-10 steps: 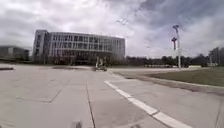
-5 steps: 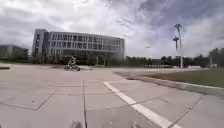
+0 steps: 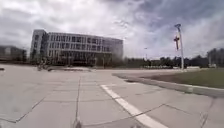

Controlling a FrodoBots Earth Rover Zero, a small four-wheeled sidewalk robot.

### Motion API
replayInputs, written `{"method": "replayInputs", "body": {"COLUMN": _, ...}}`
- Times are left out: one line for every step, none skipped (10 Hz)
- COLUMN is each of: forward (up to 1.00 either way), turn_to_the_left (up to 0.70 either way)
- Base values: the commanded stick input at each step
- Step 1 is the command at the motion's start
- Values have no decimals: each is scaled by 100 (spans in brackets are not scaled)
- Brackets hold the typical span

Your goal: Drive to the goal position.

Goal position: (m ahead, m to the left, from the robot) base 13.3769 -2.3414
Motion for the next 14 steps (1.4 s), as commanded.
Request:
{"method": "replayInputs", "body": {"forward": 70, "turn_to_the_left": 0}}
{"method": "replayInputs", "body": {"forward": 70, "turn_to_the_left": 0}}
{"method": "replayInputs", "body": {"forward": 70, "turn_to_the_left": 0}}
{"method": "replayInputs", "body": {"forward": 70, "turn_to_the_left": 0}}
{"method": "replayInputs", "body": {"forward": 70, "turn_to_the_left": 0}}
{"method": "replayInputs", "body": {"forward": 70, "turn_to_the_left": 0}}
{"method": "replayInputs", "body": {"forward": 70, "turn_to_the_left": 1}}
{"method": "replayInputs", "body": {"forward": 70, "turn_to_the_left": 4}}
{"method": "replayInputs", "body": {"forward": 70, "turn_to_the_left": 10}}
{"method": "replayInputs", "body": {"forward": 70, "turn_to_the_left": 16}}
{"method": "replayInputs", "body": {"forward": 70, "turn_to_the_left": 3}}
{"method": "replayInputs", "body": {"forward": 70, "turn_to_the_left": 2}}
{"method": "replayInputs", "body": {"forward": 70, "turn_to_the_left": 2}}
{"method": "replayInputs", "body": {"forward": 70, "turn_to_the_left": 2}}
